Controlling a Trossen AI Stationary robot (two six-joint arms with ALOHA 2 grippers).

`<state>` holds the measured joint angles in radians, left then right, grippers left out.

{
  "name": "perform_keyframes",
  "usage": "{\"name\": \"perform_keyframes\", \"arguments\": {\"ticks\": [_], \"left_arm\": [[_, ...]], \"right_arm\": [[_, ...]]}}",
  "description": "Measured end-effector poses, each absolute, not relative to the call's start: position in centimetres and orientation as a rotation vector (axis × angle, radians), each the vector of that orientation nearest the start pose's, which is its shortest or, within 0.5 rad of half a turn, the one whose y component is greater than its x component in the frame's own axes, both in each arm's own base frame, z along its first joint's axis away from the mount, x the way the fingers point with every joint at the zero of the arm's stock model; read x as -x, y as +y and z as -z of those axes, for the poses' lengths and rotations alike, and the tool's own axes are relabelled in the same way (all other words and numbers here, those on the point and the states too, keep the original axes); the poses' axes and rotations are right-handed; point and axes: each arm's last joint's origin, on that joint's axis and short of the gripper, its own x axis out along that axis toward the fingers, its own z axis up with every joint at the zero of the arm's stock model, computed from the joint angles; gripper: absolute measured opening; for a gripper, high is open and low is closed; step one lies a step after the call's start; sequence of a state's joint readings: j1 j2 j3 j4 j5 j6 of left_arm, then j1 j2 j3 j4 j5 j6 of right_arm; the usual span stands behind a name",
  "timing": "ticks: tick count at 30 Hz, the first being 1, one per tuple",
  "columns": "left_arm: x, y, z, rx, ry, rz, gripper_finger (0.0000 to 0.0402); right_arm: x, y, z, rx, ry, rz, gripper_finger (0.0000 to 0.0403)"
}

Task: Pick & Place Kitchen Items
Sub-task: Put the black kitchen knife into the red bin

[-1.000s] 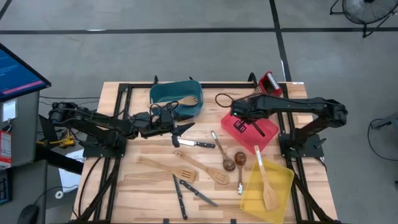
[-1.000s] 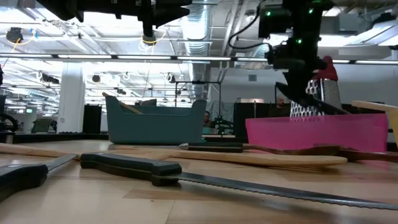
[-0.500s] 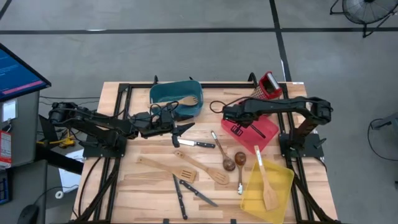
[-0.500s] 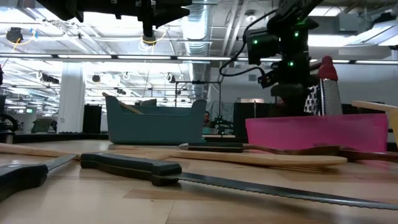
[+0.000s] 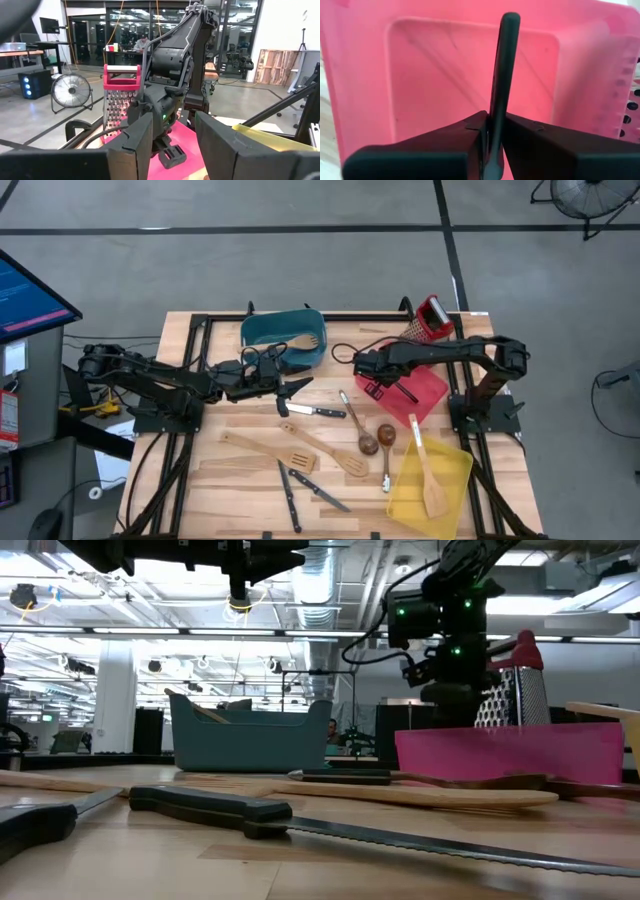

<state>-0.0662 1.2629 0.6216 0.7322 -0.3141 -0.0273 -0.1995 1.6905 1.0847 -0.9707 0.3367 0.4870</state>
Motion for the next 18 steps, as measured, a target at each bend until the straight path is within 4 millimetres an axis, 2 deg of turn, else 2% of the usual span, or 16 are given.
{"name": "perform_keyframes", "arguments": {"ticks": [7, 18], "left_arm": [[-26.7, -0.9, -26.5, 0.044, -0.093, -0.247, 0.0131], [-26.7, -0.9, -26.5, 0.044, -0.092, -0.247, 0.0131]], "right_arm": [[-27.6, -6.1, -17.1, -0.251, 1.447, 0.779, 0.0048], [-27.9, -5.9, -16.8, -0.253, 1.398, 0.771, 0.0049]]}}
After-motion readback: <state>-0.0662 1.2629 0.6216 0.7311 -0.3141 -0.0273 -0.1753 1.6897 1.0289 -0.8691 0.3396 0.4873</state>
